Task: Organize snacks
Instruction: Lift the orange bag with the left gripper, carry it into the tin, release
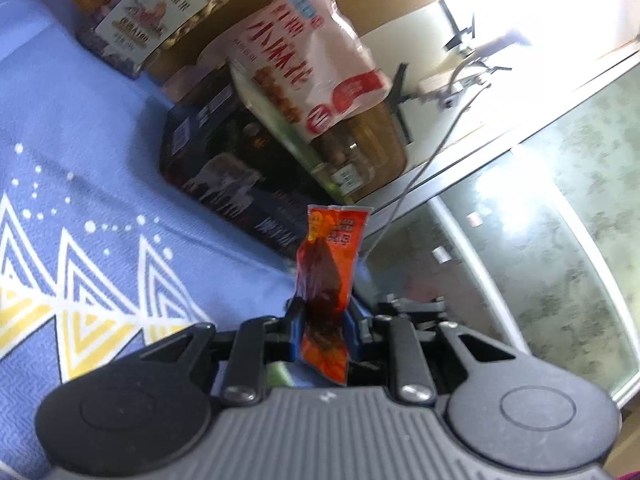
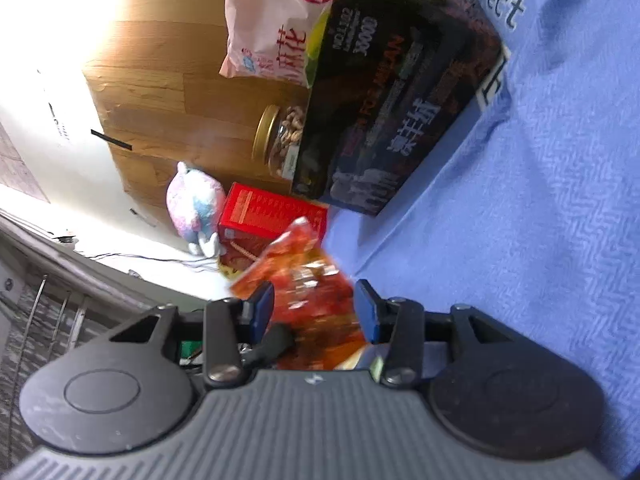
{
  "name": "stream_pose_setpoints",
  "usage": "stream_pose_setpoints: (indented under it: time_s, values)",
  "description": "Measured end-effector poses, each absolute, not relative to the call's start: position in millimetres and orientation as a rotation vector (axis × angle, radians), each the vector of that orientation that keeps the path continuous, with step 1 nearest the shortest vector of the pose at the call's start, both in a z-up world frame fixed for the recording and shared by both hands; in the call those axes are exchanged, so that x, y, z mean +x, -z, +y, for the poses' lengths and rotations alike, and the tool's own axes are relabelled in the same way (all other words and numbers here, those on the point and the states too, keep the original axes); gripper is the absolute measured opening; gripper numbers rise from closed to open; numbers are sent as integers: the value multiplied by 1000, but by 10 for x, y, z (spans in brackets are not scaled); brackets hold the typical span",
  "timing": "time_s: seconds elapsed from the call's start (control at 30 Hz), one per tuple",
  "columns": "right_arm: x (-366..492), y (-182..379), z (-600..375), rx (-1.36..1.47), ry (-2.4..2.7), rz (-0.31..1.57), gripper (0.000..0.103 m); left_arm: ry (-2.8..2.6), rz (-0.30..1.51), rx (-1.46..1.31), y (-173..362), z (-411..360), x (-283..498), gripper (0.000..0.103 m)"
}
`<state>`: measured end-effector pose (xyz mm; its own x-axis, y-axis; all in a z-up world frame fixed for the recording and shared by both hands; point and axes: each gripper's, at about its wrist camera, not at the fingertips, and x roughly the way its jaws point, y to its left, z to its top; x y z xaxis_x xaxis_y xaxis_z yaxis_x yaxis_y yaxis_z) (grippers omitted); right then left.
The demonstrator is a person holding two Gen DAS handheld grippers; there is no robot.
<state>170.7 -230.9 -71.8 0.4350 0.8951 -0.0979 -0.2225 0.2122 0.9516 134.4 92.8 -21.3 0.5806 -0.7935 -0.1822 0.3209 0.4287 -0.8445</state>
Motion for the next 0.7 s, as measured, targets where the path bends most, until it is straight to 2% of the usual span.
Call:
stream_pose_setpoints:
  time_s: [0.13, 0.2, 0.23, 0.27, 0.3, 0.33, 0.5, 0.57, 0.7]
  values:
    - [1707, 695, -2246, 1054, -947, 781, 57, 794, 670, -853, 232, 854, 1384, 18]
    - [1696, 679, -2215, 1032, -984, 786, 57, 782, 721, -810, 255, 768, 1417, 22]
    - [1687, 661, -2198, 1009, -986, 785, 55, 781, 749, -801, 272, 737, 1438, 24]
    - [1674, 639, -2187, 982, -983, 779, 42, 775, 765, -796, 280, 729, 1447, 35]
    - [1666, 620, -2178, 957, -973, 775, 27, 764, 761, -797, 278, 738, 1444, 40]
    - [1666, 620, -2178, 957, -976, 772, 24, 751, 753, -792, 265, 755, 1434, 45]
    - [1637, 591, -2183, 929, -936, 736, 19, 710, 756, -769, 246, 749, 1434, 54]
    - [1647, 613, -2226, 952, -916, 731, 18, 672, 721, -780, 227, 809, 1413, 61]
    - [1668, 619, -2217, 951, -920, 741, 18, 630, 684, -829, 256, 928, 1415, 61]
